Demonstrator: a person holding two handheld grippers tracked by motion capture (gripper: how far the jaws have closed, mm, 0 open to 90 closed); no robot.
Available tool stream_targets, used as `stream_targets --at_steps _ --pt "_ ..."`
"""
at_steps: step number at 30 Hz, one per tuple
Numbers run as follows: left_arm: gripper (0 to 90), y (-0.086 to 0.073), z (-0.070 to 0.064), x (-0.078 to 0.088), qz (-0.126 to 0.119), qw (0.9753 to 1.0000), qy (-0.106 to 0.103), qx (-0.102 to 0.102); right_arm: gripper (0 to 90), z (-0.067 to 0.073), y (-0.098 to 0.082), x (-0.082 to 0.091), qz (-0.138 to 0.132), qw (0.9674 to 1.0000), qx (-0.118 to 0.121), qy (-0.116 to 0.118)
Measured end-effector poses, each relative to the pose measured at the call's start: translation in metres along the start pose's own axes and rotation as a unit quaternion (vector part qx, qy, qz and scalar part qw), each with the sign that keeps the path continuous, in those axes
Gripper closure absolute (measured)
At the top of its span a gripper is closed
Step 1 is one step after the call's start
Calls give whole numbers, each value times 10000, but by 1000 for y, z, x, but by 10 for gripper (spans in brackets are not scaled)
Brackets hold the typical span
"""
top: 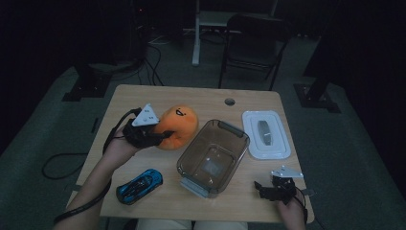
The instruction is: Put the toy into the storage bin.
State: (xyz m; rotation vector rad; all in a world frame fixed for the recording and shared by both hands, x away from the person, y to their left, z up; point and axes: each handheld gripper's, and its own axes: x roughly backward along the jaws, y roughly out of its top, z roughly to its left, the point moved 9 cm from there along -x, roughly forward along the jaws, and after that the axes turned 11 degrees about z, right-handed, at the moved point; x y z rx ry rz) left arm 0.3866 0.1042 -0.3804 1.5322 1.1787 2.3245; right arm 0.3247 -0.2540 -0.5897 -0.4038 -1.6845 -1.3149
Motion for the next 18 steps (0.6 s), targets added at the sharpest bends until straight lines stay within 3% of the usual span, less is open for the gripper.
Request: stream_targets --at_steps 10,18 --pt "615 37 -24 -28 -15 9973 -391 -614 130 0 0 0 -1 10000 23 8" --pt "615 55 -38 -52 49 9944 -600 -869 130 1 0 0 1 10000 16 11"
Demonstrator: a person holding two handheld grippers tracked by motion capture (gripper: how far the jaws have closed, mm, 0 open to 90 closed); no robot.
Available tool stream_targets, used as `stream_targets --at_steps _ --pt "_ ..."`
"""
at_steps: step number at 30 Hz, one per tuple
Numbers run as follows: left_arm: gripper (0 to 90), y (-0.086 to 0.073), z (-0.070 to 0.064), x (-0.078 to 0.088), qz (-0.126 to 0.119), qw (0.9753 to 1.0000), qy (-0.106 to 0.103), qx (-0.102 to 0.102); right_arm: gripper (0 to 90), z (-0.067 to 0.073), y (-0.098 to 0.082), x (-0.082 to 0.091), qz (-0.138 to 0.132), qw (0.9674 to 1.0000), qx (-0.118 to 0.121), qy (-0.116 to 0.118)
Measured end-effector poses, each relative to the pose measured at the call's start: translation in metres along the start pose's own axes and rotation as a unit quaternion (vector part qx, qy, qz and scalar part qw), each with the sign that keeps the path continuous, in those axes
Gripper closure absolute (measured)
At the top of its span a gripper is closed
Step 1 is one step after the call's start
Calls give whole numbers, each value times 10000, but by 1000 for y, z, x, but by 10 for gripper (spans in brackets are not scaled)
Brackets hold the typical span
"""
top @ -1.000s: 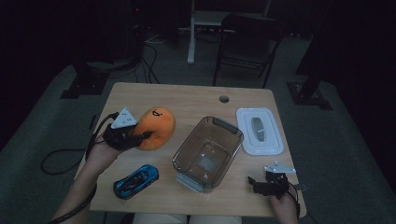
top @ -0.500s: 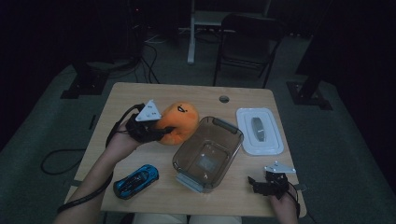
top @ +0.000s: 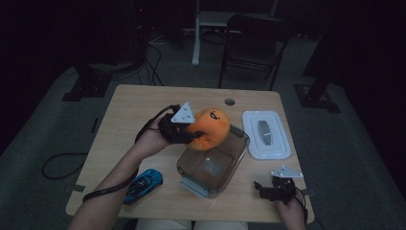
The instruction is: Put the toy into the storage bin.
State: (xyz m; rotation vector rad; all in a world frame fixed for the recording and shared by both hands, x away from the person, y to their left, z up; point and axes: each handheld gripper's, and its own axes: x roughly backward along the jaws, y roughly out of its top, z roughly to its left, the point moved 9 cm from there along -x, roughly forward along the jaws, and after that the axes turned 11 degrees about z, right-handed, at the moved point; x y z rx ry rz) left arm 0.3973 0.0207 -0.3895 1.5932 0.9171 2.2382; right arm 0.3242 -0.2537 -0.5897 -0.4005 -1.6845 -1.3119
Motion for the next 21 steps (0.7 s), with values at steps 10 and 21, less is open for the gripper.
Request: stream_targets --at_steps 10,21 --pt "611 11 -15 -33 249 9990 -241 -282 130 0 0 0 -7 10000 4 1" --pt "605 5 -26 -62 676 9958 -501 -361 130 0 0 0 -8 10000 7 -2"
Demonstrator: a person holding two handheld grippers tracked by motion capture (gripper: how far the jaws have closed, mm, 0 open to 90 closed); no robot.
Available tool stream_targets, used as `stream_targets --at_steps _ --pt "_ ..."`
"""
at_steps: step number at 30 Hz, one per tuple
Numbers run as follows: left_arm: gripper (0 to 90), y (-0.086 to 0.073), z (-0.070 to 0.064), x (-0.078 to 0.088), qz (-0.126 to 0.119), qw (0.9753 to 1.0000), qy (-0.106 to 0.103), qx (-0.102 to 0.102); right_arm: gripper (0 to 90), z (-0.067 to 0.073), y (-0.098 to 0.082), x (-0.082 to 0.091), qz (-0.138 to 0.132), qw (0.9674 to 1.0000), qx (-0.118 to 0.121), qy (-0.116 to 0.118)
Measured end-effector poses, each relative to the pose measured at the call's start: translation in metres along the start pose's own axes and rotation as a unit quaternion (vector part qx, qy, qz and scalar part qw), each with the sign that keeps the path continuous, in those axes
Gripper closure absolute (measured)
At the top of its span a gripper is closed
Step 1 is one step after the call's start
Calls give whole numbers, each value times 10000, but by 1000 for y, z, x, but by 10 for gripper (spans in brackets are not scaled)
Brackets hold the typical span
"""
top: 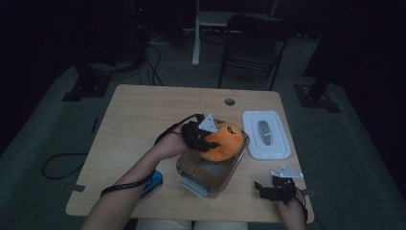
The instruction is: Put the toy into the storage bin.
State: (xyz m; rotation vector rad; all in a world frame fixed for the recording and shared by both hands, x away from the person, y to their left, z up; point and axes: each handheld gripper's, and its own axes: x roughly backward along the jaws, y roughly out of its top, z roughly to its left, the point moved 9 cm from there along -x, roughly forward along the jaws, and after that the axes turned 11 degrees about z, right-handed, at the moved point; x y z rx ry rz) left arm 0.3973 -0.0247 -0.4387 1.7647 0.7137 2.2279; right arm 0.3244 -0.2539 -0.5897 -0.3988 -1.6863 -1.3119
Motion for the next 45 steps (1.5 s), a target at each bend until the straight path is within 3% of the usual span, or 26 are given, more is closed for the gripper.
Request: stream_targets --at_steps 6,20,26,39,45 --pt "604 -3 -5 -15 256 9996 -53 -58 130 0 0 0 3 10000 -6 7" --pt "575 -8 -7 -30 516 9983 -255 55 130 0 0 0 0 10000 -12 10" --pt "558 -7 -10 -32 519 9980 -355 36 130 0 0 0 1 10000 -25 21" --pt "429 -10 -15 -38 716 9957 -584 61 130 0 0 0 -2 10000 -23 21" --pt "320 -12 -17 -42 959 9941 -511 -26 130 0 0 0 -2 10000 -20 17"
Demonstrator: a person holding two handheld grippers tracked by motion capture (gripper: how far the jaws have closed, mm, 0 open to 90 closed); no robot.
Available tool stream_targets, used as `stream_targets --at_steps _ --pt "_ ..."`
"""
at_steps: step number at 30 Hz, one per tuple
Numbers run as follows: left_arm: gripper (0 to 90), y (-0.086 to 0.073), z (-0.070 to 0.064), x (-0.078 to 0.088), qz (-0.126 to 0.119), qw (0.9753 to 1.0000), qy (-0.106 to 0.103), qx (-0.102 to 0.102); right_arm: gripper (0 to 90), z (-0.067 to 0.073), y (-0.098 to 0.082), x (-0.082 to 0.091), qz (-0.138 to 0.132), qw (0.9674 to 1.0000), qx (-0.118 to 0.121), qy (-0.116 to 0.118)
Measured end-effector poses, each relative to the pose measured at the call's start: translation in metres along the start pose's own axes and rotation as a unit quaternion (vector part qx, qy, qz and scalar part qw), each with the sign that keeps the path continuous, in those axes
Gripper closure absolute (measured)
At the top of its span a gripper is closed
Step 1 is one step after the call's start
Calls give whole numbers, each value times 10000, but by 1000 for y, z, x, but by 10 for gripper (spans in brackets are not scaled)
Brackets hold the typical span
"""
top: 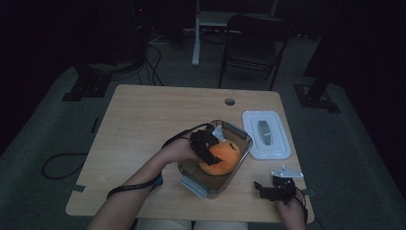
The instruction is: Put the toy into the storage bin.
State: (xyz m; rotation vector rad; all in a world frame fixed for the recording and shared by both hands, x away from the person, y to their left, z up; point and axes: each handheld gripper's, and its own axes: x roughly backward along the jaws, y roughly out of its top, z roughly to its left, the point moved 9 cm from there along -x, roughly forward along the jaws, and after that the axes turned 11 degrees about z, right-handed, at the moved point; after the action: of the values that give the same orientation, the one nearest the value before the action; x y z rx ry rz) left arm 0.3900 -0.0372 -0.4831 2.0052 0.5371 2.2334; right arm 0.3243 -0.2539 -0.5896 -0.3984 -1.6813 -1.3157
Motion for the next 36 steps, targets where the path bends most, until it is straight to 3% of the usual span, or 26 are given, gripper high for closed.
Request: stream_targets --at_steps 6,13,15,24,29,36 --pt "252 -1 -2 -3 214 9997 29 -75 130 0 0 0 0 10000 -14 14" --pt "166 -1 -1 -2 243 9996 -109 98 130 0 0 0 -4 10000 -11 14" --pt "149 -2 -2 1 201 9995 -184 169 130 0 0 0 -5 10000 -9 14" --pt "136 -9 -3 16 -12 9996 -56 279 130 0 0 0 3 10000 0 -3" --pt "137 -15 -7 26 -202 9992 -68 344 130 0 0 0 4 10000 7 -9" --pt "138 -26 -11 35 -291 9988 -67 377 130 0 0 0 5 10000 12 -12"
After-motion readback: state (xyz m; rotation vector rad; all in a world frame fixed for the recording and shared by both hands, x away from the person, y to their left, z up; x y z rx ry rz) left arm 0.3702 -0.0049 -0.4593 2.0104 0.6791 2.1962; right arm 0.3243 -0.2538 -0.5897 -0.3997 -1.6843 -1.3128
